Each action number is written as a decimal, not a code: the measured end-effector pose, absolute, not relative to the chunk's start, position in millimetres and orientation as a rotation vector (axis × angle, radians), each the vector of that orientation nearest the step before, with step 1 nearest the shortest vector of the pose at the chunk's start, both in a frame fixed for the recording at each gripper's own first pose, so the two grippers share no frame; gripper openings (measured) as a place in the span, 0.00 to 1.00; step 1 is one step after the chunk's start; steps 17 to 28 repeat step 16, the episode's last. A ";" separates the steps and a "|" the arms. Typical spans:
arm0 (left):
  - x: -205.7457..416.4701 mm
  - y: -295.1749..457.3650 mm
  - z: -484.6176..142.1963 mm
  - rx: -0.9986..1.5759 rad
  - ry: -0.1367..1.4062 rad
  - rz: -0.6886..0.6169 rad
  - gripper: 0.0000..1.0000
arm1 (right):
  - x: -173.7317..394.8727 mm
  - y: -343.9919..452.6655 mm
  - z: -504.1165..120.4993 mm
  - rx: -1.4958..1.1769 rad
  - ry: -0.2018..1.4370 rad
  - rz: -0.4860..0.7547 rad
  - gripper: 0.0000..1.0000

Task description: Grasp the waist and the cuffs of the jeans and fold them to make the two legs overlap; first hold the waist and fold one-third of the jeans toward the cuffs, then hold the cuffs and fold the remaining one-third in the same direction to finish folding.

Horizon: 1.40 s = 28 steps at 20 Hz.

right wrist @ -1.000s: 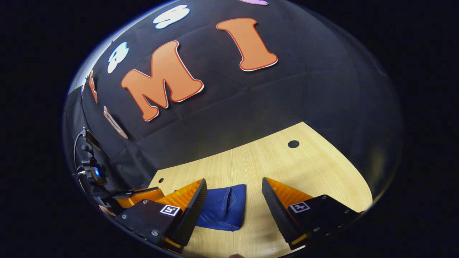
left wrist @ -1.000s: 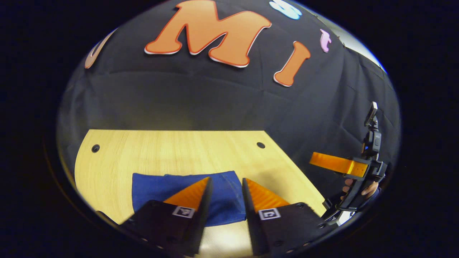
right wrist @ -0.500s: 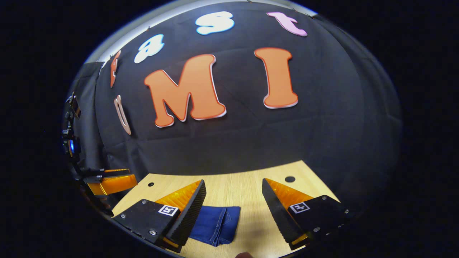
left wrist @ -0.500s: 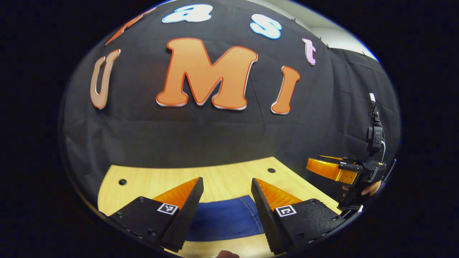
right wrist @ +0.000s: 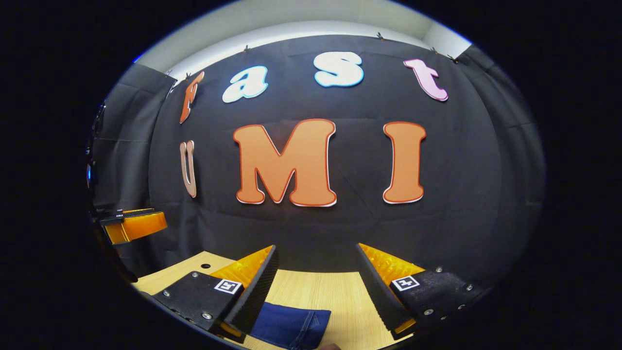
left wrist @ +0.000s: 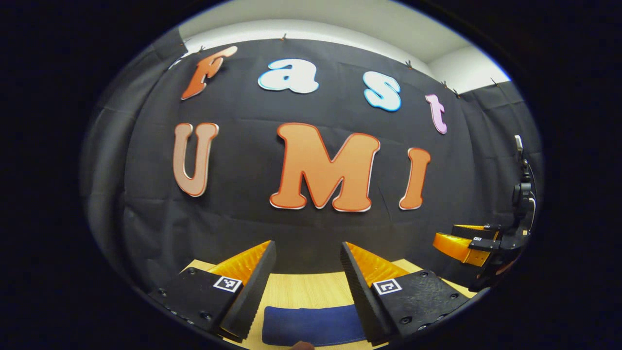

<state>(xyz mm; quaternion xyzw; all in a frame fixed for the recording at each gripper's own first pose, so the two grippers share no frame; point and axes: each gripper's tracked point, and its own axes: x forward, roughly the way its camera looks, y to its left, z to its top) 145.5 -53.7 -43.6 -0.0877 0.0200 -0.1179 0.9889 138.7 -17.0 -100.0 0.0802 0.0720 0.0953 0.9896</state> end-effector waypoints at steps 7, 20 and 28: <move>134.2 -24.4 -65.2 -0.093 0.028 -0.134 0.92 | 136.5 -14.3 -96.1 0.149 0.085 0.146 0.96; 133.6 -23.3 -66.6 -0.093 -0.011 -0.099 1.00 | 125.2 -12.9 -100.8 0.157 0.053 0.133 0.96; 133.6 -23.3 -66.6 -0.093 -0.011 -0.099 1.00 | 125.2 -12.9 -100.8 0.157 0.053 0.133 0.96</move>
